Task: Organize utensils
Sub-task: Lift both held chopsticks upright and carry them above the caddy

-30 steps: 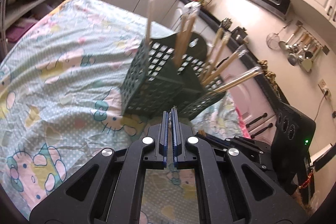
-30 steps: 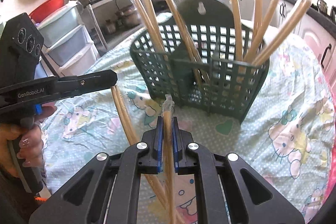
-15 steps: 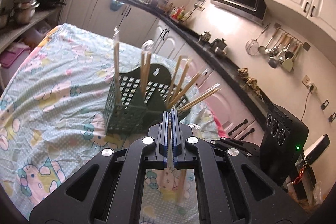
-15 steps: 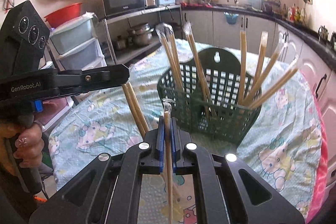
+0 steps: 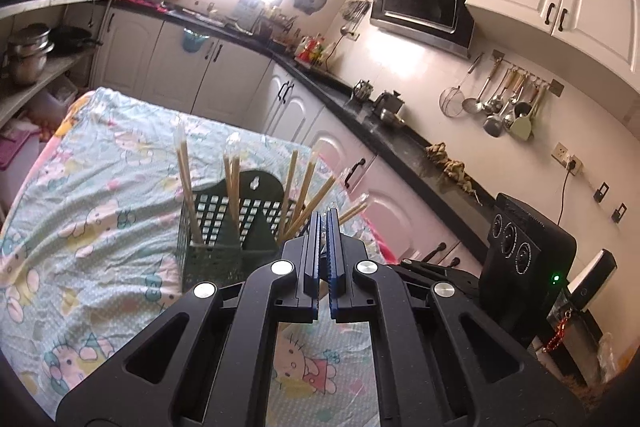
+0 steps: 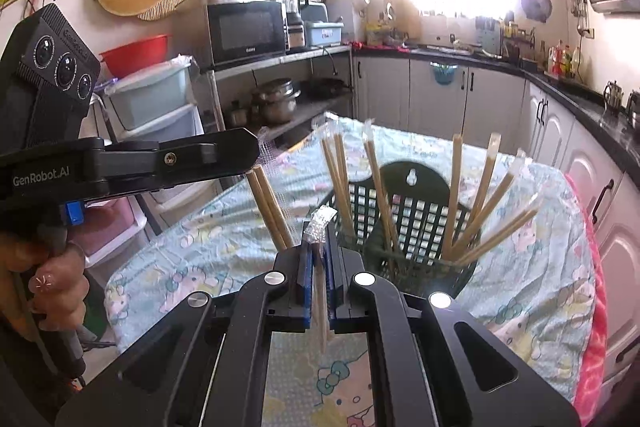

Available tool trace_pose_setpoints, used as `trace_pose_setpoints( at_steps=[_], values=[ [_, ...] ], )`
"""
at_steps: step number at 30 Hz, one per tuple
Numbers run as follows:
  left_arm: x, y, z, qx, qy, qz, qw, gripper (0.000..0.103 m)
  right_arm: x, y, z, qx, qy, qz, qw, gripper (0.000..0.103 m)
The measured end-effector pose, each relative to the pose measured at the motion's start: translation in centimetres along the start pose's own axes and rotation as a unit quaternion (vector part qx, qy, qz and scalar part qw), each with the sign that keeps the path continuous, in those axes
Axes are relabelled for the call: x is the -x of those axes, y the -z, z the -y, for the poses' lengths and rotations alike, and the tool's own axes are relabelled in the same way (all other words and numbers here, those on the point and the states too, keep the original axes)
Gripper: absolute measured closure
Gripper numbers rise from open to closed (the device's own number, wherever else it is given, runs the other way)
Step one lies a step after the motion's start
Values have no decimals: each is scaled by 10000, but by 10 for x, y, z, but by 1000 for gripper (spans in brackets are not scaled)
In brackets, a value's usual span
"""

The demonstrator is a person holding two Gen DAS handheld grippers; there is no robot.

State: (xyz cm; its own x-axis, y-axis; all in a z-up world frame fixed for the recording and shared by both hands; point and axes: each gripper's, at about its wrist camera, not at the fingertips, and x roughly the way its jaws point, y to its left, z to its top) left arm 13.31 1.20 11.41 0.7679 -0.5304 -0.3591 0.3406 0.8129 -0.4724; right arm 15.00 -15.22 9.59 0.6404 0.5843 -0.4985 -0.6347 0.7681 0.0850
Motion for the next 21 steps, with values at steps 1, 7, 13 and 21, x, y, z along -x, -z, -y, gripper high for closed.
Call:
trace_pose_setpoints(
  at_steps=[1, 7, 13, 21],
  values=[
    [2, -2, 0, 1, 16, 24, 10000, 102, 2, -2, 0, 13, 8, 34, 10000, 98],
    [13, -25, 3, -81, 10, 276, 9996, 102, 16, -26, 6, 66, 80, 355, 9993, 98],
    [24, -51, 11, -216, -33, 559, 9982, 102, 28, -52, 9, 186, 206, 649, 9975, 98],
    [33, -87, 18, -389, -159, 903, 9950, 102, 39, -85, 18, 230, 363, 1054, 9935, 98]
  ],
)
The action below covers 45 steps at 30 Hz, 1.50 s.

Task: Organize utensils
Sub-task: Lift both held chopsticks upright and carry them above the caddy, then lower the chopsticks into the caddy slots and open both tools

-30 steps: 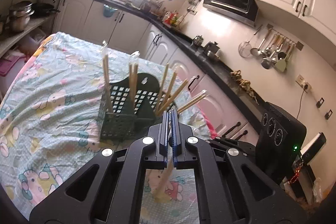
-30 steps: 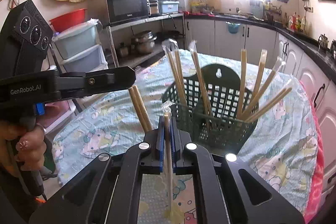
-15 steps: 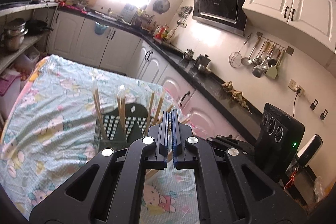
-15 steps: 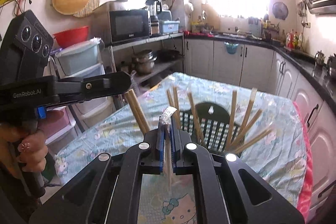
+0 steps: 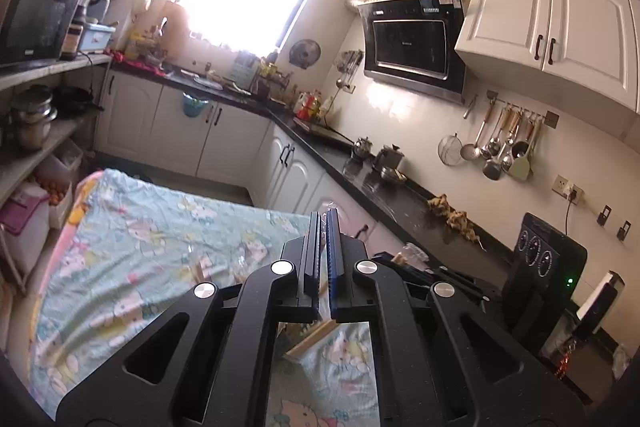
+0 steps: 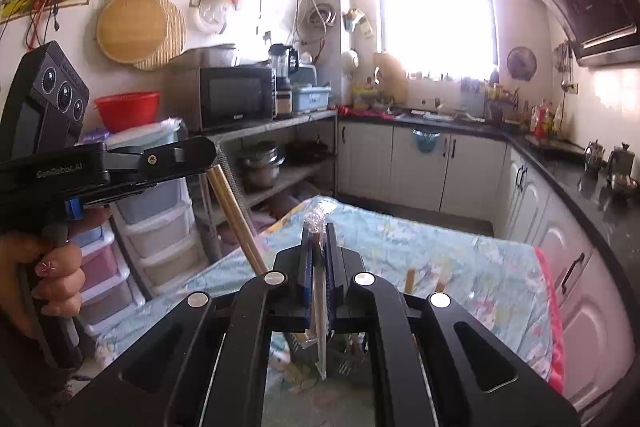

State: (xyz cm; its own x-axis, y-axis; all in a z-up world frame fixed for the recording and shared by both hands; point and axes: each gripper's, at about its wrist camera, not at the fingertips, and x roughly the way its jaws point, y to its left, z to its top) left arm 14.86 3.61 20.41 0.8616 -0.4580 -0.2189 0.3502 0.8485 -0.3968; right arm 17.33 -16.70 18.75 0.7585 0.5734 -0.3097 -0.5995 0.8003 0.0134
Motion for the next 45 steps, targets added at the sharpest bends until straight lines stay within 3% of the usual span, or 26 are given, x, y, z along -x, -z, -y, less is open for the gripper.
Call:
trace_pose_setpoints(
  at_steps=[8, 16, 35, 45],
  values=[
    [-6, -18, -8, -70, -183, 138, 9997, 102, -3, -15, 14, -6, 174, 306, 9994, 98],
    [-26, -9, -19, -78, -333, -6, 9994, 102, -23, -13, 23, -96, 278, 299, 9991, 98],
    [-74, 36, -45, -49, -501, -571, 9971, 102, -93, 32, 45, -522, 317, -323, 9976, 97],
    [-92, 59, -54, 34, -554, -883, 9945, 102, -107, 55, 50, -649, 433, -602, 9951, 97]
  ],
)
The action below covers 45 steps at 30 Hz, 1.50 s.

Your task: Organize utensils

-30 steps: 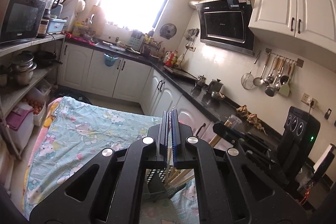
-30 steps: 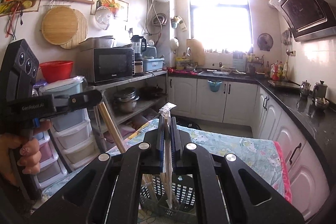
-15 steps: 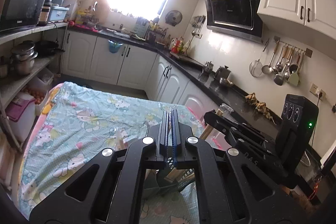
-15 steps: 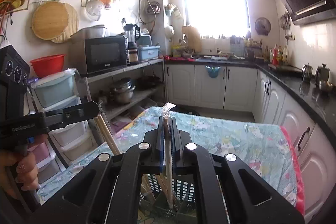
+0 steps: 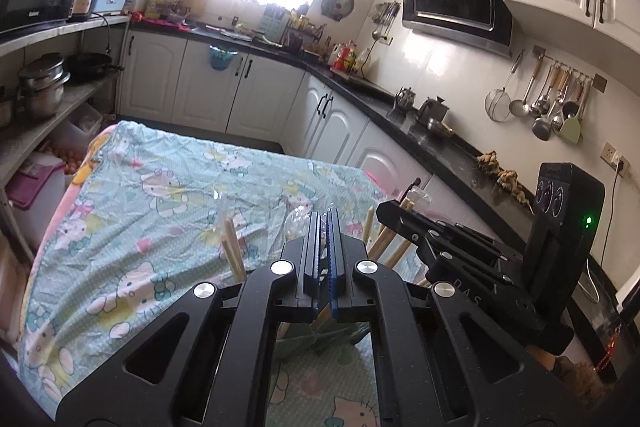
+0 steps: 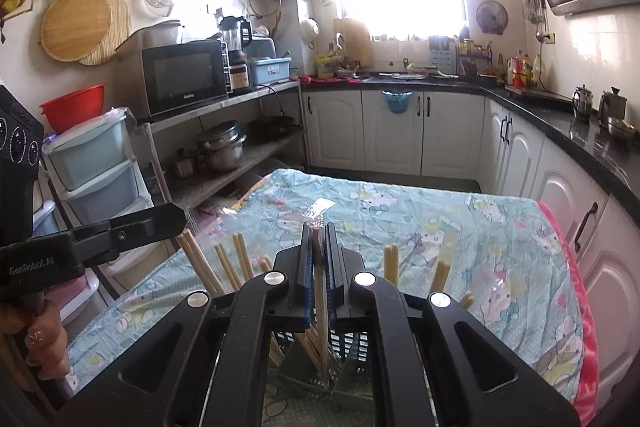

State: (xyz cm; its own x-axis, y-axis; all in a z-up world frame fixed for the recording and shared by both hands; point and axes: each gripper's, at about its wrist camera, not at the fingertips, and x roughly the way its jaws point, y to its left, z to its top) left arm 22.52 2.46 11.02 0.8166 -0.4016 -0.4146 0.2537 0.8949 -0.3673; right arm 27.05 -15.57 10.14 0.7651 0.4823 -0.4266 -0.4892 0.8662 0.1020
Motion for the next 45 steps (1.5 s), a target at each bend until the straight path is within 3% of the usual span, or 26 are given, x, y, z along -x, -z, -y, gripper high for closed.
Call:
trace_pose_setpoints(
  at_steps=[3, 5, 9, 11, 17, 28, 38, 45],
  values=[
    [-3, 5, -2, 46, -18, -68, 10000, 102, -2, 4, 2, -22, 55, -53, 10000, 91],
    [-4, 8, -3, 83, -23, -108, 9999, 102, -1, 7, 3, -33, 101, -51, 9999, 78],
    [-3, 11, -4, 97, -68, -114, 9999, 97, 2, 10, 5, -56, 163, -58, 9998, 73],
    [1, 10, -4, 113, -88, -77, 9999, 79, 5, 13, 6, -70, 170, -63, 9998, 69],
    [17, 8, -4, 152, -167, 105, 9997, 52, 17, 16, 6, -19, 239, -22, 9997, 57],
    [62, 4, 7, 62, -359, 507, 9980, 12, 51, 22, -4, 102, 307, 186, 9993, 34],
    [93, 26, 23, -59, -774, 616, 9951, 11, 98, 34, -10, 60, 419, 447, 9981, 9],
    [107, 50, 23, 27, -1084, 441, 9931, 11, 129, 51, -17, 70, 466, 442, 9979, 7]
  ],
)
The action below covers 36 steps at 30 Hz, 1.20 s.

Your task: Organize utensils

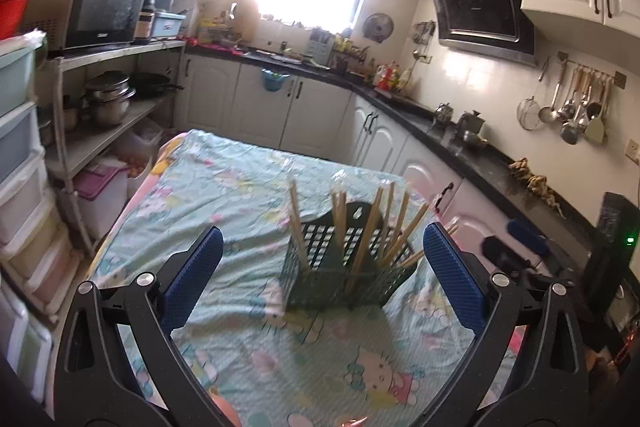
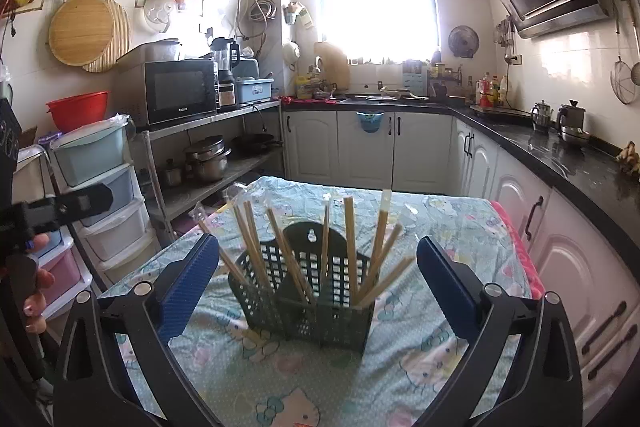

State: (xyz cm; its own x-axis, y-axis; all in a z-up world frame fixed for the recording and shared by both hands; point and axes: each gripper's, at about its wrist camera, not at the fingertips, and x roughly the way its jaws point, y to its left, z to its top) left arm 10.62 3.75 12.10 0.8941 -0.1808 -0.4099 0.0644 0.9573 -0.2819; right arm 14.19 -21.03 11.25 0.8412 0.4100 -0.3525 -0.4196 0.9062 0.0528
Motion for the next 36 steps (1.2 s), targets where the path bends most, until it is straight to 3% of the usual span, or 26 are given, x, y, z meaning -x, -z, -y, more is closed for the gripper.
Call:
trace_pose_setpoints(
  at_steps=[11, 19, 28, 36],
  values=[
    [9, 51, 1, -44, -420, -370, 9984, 11, 27, 51, -19, 36, 81, -513, 9986, 6],
    [12, 87, 18, -291, -643, -409, 9967, 11, 26, 97, -28, 165, 225, -805, 9964, 6],
    [24, 119, 28, -422, -875, -15, 9953, 11, 48, 124, -24, 42, 744, -77, 9972, 6],
    [38, 140, 36, -594, -798, 212, 9948, 11, 84, 132, -18, -19, 925, 700, 9932, 6]
  ],
)
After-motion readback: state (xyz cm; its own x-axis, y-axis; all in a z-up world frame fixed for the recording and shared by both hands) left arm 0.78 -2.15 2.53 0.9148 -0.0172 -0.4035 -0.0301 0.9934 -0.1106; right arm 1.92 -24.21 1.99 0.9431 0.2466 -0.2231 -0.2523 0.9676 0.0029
